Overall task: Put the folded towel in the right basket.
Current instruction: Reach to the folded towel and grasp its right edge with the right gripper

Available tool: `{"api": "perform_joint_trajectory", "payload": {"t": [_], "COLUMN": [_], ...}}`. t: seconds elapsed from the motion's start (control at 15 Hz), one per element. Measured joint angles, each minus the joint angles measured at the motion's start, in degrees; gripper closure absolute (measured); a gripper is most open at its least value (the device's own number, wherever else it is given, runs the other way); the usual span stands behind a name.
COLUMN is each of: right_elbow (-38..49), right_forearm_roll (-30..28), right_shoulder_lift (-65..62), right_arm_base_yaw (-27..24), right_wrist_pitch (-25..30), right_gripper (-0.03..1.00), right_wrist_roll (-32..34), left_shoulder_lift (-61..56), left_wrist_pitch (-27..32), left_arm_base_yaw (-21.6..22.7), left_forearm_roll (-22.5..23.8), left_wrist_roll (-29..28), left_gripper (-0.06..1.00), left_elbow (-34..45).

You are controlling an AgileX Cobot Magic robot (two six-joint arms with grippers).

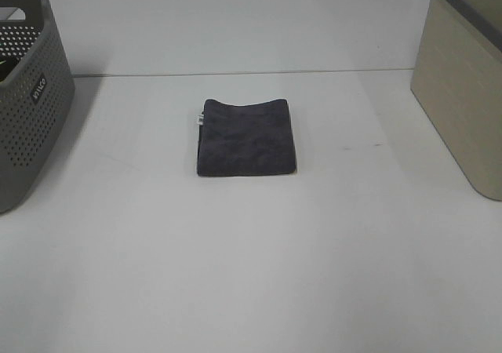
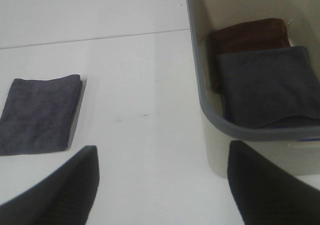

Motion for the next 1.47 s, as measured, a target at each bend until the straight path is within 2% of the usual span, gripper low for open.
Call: {"api": "perform_joint_trajectory", "payload": {"t": [0.2, 0.53, 0.67, 0.73, 0.8, 1.0, 1.2, 1.47], "right_elbow": [-9.2, -23.8, -26.8, -27.8, -29.7, -32.3, -36.8, -45.7], "right_forearm_roll": [1.5, 11.7, 13.2, 13.5, 13.9, 14.2, 17.8, 20.9], "right_shoulder_lift": [13.6, 33.7, 39.7, 42.1, 46.9, 53.6, 62.1, 73.6], "right_arm_base_yaw": [0.0, 0.0, 2.0, 4.1, 9.1, 13.2, 14.3, 14.3], "right_wrist_pitch": [0.0, 1.5, 2.7, 3.0, 3.0, 3.2, 3.6, 7.9], "right_gripper": [0.29, 0.29, 0.29, 0.29, 0.29, 0.29, 0.29, 0.29], "right_wrist_roll": [-2.7, -11.6, -14.3, -15.0, -15.6, -15.8, -15.8, -15.8], "left_shoulder_lift": [0.0, 0.0, 0.0, 0.0, 0.0, 0.0, 0.0, 0.0], "left_wrist_pitch": [0.0, 0.0, 0.0, 0.0, 0.0, 0.0, 0.0, 0.0], "left_arm_base_yaw": [0.0, 0.0, 0.0, 0.0, 0.0, 0.0, 0.0, 0.0], "left_forearm_roll": [0.0, 0.0, 0.0, 0.0, 0.0, 0.0, 0.0, 0.0], "left_wrist_roll": [0.0, 0.0, 0.0, 0.0, 0.0, 0.0, 0.0, 0.0], "left_gripper": [-0.04, -0.04, -0.04, -0.04, -0.04, -0.04, -0.04, -0.04], "left_elbow": [0.0, 0.0, 0.0, 0.0, 0.0, 0.0, 0.0, 0.0]}}
